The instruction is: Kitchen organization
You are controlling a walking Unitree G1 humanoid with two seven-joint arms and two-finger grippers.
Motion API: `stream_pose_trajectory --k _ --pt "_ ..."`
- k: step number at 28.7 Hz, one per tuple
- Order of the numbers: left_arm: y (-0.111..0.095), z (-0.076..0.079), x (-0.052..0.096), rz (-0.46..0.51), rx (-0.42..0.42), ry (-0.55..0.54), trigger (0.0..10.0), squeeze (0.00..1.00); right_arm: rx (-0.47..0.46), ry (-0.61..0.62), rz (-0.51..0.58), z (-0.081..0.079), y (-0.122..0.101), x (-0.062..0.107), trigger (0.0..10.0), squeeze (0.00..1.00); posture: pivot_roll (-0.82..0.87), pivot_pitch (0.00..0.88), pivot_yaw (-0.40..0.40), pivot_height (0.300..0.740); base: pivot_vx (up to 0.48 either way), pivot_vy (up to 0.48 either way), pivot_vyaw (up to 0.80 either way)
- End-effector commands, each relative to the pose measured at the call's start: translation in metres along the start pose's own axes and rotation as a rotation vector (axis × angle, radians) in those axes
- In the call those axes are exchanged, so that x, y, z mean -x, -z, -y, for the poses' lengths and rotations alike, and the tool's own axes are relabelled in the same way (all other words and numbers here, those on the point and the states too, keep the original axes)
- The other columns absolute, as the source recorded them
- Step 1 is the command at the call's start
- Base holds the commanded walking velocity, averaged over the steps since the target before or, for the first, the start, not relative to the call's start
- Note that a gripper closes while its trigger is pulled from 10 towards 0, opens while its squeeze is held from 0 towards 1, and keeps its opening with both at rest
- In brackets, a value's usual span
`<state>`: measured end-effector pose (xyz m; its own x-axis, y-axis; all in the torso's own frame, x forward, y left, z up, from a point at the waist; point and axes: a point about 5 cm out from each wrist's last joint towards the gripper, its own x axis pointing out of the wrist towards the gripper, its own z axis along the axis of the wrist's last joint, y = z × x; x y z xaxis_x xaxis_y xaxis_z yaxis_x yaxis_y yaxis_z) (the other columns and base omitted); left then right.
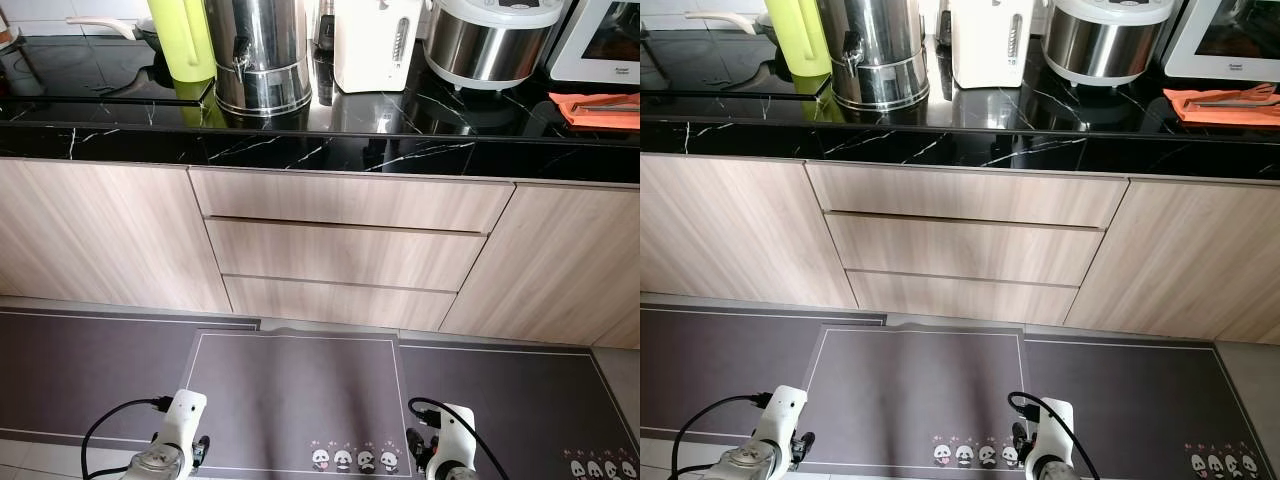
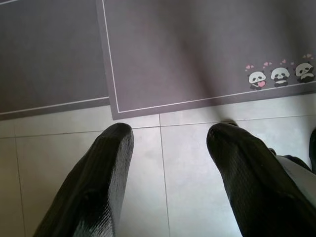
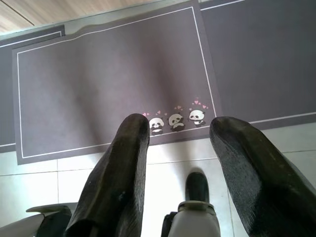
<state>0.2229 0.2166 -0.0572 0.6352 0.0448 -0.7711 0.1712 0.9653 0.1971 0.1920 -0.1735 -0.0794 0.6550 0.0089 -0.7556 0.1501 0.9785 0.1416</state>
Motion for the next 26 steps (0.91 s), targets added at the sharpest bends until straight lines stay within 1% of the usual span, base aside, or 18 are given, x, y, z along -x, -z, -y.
stream_pose_trajectory --k 1,8,10,14,18,21,26 --pt "0.003 0.0 0.0 -0.003 -0.001 -0.001 10.0 0.0 0.004 0.006 0.004 0.002 0.002 0.001 10.0 0.0 0.07 0.0 0.025 0.74 0.0 0.0 0.0" --pt "0.002 -0.003 0.001 0.006 0.004 -0.002 10.0 0.0 0.005 0.011 -0.029 0.004 0.014 0.004 10.0 0.0 0.06 0.0 0.025 0.74 0.0 0.0 0.0" --pt "0.002 -0.002 0.001 0.007 0.004 0.001 10.0 0.0 0.0 0.01 -0.039 0.003 0.018 0.005 10.0 0.0 0.06 0.0 0.023 0.74 0.0 0.0 0.0" --pt "0.003 0.001 0.0 -0.003 -0.014 0.017 10.0 0.0 0.021 0.013 -0.075 0.0 0.027 0.007 10.0 0.0 0.06 0.0 0.023 0.74 0.0 0.0 0.0" --pt "0.0 0.003 0.0 0.005 -0.002 0.023 10.0 0.0 0.005 0.011 -0.085 -0.001 0.031 0.008 10.0 0.0 0.06 0.0 0.02 0.74 0.0 0.0 -0.78" --pt "-0.001 0.003 0.0 0.011 0.014 0.027 10.0 0.0 0.01 0.008 -0.085 0.001 0.029 0.007 10.0 0.0 0.06 0.0 0.017 0.74 0.0 0.0 -0.77" --pt "0.0 0.004 0.0 0.006 0.013 0.027 10.0 0.0 0.012 0.009 -0.084 0.002 0.027 0.007 10.0 0.0 0.06 0.0 0.015 0.74 0.0 0.0 -0.77"
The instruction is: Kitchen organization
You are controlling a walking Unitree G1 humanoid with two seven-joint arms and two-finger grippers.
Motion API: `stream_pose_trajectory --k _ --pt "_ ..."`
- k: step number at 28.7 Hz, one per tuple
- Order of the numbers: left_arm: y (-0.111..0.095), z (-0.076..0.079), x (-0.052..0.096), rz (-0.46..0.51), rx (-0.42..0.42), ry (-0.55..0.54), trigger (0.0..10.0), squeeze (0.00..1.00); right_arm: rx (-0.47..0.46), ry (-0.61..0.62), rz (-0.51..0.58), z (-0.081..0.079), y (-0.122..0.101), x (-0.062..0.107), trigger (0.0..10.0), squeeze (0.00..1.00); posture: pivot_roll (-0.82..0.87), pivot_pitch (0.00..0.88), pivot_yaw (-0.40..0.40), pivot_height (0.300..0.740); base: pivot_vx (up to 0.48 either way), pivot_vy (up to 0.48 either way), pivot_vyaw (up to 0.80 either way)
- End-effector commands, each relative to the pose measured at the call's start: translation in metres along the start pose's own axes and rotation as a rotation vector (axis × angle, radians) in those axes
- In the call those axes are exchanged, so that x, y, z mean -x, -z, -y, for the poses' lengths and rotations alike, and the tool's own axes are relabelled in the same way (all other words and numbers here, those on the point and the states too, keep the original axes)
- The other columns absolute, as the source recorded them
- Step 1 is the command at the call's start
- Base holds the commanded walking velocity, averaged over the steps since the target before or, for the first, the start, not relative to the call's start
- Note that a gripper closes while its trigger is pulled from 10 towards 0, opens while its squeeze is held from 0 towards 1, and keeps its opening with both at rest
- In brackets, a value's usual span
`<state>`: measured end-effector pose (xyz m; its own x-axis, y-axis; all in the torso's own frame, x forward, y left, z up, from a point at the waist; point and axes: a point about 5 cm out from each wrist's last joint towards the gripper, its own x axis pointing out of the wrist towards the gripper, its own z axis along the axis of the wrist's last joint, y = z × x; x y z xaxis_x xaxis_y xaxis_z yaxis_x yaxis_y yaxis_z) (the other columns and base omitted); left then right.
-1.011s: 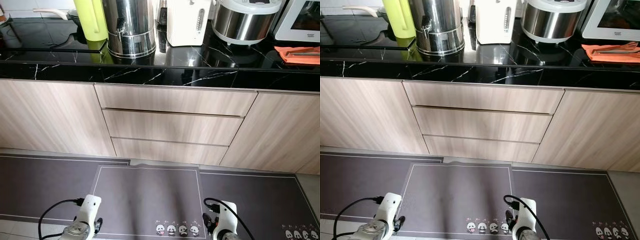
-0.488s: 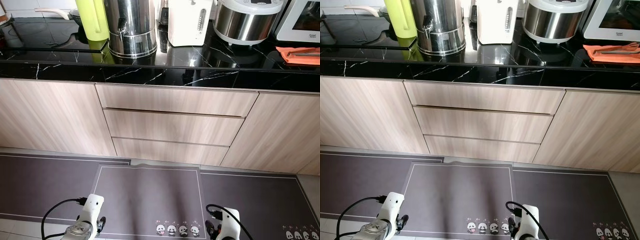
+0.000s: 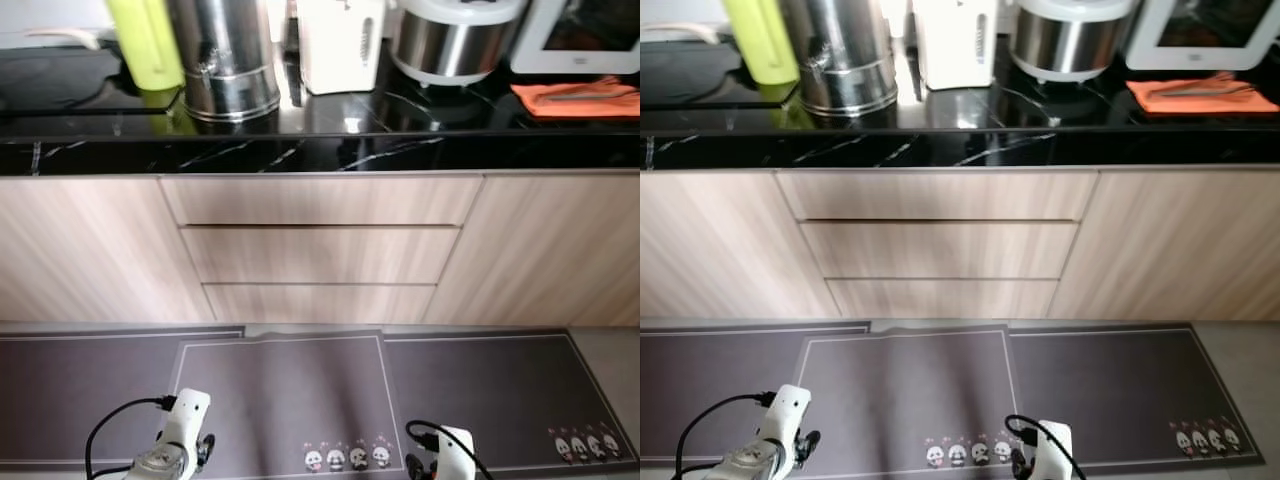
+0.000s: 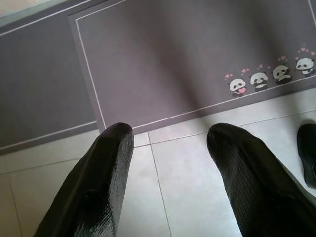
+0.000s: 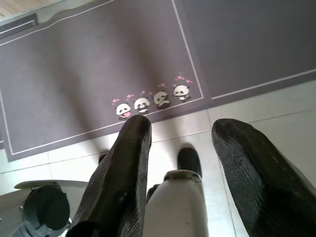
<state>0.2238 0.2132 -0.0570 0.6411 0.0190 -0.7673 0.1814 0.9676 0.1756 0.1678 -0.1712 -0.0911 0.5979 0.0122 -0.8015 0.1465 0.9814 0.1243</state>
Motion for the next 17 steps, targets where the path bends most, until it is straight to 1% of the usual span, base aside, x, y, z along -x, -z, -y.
stream_pose_trajectory --k 1,6,12,15,17 --pt "0.0027 0.0007 0.0003 -0.008 0.009 0.003 10.0 0.0 -0.001 -0.001 -0.011 -0.0009 0.0003 -0.0003 10.0 0.0 0.06 0.0 0.015 0.74 0.0 0.0 -0.76" --pt "0.004 -0.0008 0.0007 -0.01 0.013 -0.006 10.0 0.0 0.0 0.003 -0.002 -0.0009 -0.0016 -0.0007 10.0 0.0 0.07 0.0 0.014 0.74 0.0 0.0 0.0" --pt "0.0024 -0.004 0.0009 -0.007 -0.015 -0.017 10.0 0.0 0.002 -0.006 0.005 -0.0022 -0.0039 -0.0012 10.0 0.0 0.07 0.0 0.016 0.74 0.0 0.0 0.0" --pt "0.0028 -0.0062 0.0011 -0.013 -0.034 -0.033 10.0 0.0 0.006 -0.01 0.007 -0.0026 -0.0046 -0.0014 10.0 0.0 0.07 0.0 0.017 0.74 0.0 -0.396 0.0" --pt "0.0027 -0.0062 0.001 -0.014 -0.032 -0.034 10.0 0.0 0.008 -0.01 0.007 -0.0026 -0.0047 -0.0014 10.0 0.0 0.07 0.0 0.017 0.74 0.0 -0.458 0.0"
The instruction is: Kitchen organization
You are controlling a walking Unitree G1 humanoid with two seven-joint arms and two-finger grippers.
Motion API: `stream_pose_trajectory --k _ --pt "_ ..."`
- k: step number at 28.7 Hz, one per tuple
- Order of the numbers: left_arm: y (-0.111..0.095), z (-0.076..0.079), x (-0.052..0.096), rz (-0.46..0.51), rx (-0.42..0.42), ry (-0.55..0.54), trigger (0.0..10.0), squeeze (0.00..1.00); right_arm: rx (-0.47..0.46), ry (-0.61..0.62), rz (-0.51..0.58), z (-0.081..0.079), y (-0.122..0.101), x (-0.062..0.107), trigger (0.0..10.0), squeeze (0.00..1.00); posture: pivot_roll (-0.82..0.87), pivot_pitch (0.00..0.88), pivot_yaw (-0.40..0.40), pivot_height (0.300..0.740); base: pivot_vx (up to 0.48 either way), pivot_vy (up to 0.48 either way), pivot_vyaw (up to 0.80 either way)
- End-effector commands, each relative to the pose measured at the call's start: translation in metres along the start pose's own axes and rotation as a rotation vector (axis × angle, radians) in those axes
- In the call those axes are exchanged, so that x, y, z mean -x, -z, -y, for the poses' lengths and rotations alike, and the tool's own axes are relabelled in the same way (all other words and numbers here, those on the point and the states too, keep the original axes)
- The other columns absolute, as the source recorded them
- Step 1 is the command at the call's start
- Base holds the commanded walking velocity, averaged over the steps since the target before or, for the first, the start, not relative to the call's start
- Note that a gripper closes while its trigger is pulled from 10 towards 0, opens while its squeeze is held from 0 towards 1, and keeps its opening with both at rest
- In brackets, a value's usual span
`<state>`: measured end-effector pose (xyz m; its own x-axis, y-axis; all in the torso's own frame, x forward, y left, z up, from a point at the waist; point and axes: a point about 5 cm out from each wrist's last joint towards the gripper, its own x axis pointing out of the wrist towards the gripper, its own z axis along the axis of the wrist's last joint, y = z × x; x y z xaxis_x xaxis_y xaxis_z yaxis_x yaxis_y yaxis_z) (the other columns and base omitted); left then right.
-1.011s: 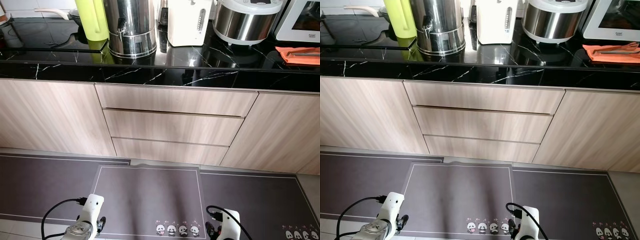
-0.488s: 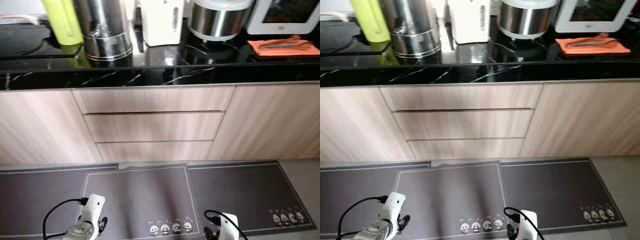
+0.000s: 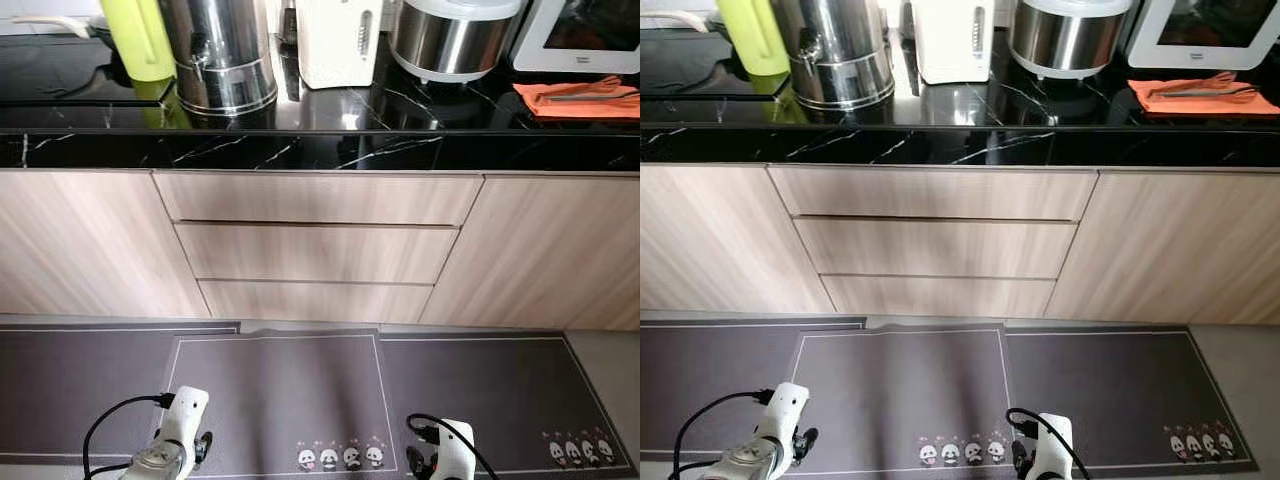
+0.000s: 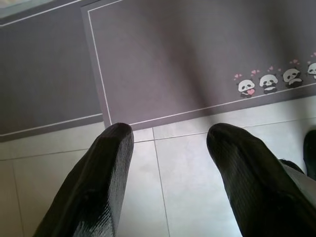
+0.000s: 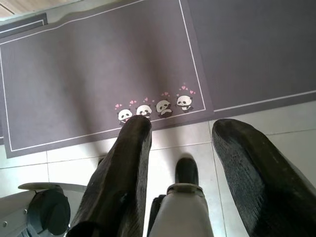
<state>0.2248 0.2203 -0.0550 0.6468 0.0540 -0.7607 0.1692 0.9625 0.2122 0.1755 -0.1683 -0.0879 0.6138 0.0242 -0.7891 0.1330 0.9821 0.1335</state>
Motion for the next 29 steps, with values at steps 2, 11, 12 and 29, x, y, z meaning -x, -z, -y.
stream_pose_trajectory --k 2,11,12,29 --pt "0.002 0.001 0.0 -0.012 -0.013 0.002 10.0 0.0 0.005 0.005 -0.011 0.002 0.002 0.001 10.0 0.0 0.07 0.0 0.017 0.74 0.0 -0.458 0.0" --pt "0.001 0.002 0.0 -0.01 -0.002 0.003 10.0 0.0 0.08 -0.014 -0.032 0.0 0.007 0.002 10.0 0.0 0.07 0.0 0.012 0.74 0.0 -0.433 0.0" --pt "0.001 0.002 0.0 -0.01 -0.001 0.003 10.0 0.0 0.087 -0.015 -0.033 0.0 0.008 0.002 10.0 0.0 0.07 0.0 0.012 0.74 0.0 -0.416 0.43" --pt "0.003 0.004 0.0 -0.014 0.017 0.008 10.0 0.0 0.075 -0.006 -0.026 0.011 0.005 0.003 10.0 0.0 0.07 0.0 0.002 0.74 0.0 -0.399 0.14"
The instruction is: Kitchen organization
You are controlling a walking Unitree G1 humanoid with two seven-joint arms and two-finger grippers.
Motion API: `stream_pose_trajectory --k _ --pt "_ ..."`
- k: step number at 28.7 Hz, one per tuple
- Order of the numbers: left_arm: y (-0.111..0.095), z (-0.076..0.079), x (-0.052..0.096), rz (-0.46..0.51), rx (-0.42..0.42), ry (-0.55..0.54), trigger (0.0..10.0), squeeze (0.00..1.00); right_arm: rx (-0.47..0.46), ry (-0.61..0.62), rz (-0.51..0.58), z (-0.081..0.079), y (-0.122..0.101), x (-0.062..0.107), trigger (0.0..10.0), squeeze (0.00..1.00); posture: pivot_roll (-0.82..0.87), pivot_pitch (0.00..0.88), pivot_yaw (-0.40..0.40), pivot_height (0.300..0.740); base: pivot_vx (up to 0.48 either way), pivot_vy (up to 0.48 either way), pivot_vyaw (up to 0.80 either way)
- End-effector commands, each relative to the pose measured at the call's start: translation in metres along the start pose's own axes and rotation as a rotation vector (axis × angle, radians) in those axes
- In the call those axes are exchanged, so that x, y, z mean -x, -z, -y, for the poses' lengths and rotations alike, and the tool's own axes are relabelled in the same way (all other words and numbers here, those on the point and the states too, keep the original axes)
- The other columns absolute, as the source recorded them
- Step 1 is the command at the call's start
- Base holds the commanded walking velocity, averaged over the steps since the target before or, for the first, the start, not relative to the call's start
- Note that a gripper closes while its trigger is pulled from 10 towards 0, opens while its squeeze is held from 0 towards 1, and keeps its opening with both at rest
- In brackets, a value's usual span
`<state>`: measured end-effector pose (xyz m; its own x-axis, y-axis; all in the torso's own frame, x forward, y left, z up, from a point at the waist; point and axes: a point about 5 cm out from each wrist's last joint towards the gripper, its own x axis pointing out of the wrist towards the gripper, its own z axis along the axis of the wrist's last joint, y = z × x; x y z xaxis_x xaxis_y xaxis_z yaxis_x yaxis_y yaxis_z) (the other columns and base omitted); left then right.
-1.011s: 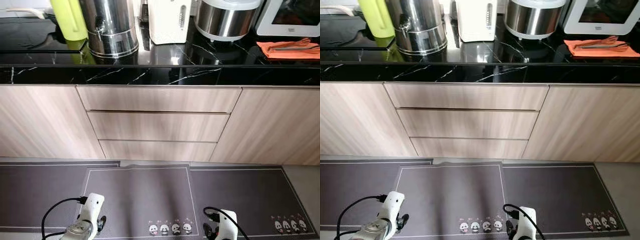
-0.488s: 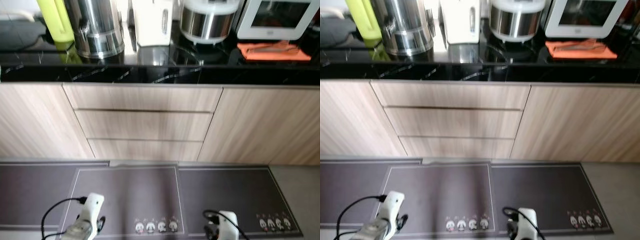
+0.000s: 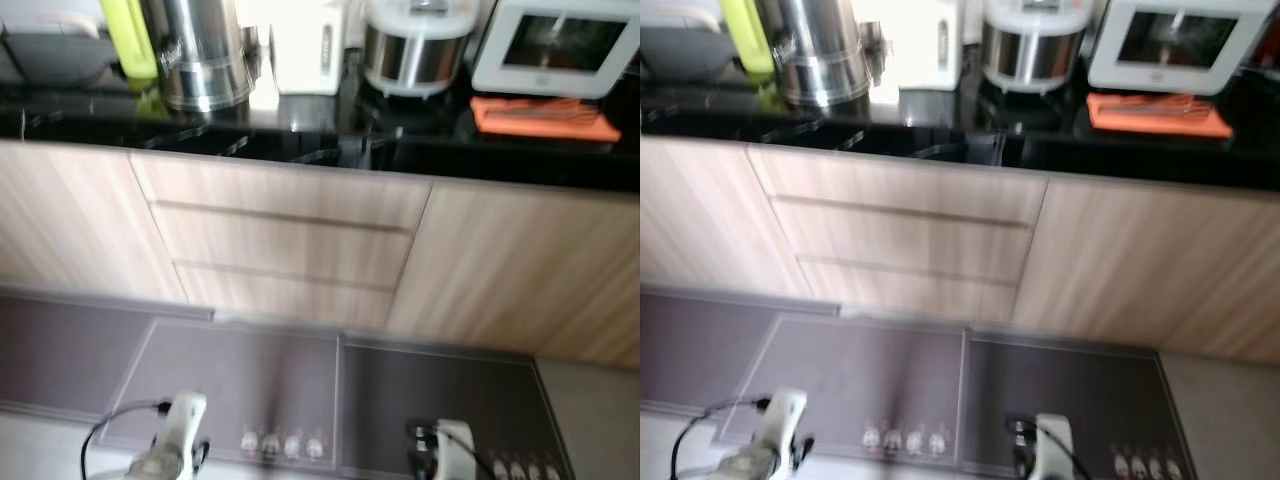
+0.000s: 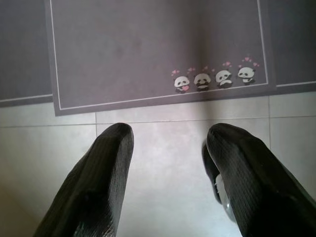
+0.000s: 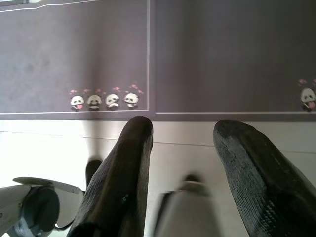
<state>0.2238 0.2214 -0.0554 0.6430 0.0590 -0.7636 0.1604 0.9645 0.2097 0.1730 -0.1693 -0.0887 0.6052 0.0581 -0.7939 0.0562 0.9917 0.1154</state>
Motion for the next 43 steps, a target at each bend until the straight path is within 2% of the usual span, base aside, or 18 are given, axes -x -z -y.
stream_pose_trajectory --k 1,43 --pt "0.0013 0.0052 -0.0004 -0.008 0.008 0.012 10.0 0.0 0.002 0.025 -0.012 0.0097 0.0034 0.0023 10.0 0.0 0.07 0.0 0.002 0.74 0.0 -0.398 0.0" --pt "0.0022 0.0071 -0.0004 -0.015 -0.009 0.026 10.0 0.0 -0.013 0.017 -0.024 0.0069 0.0076 0.0027 10.0 0.0 0.05 0.0 0.014 0.74 0.0 -0.393 0.0"
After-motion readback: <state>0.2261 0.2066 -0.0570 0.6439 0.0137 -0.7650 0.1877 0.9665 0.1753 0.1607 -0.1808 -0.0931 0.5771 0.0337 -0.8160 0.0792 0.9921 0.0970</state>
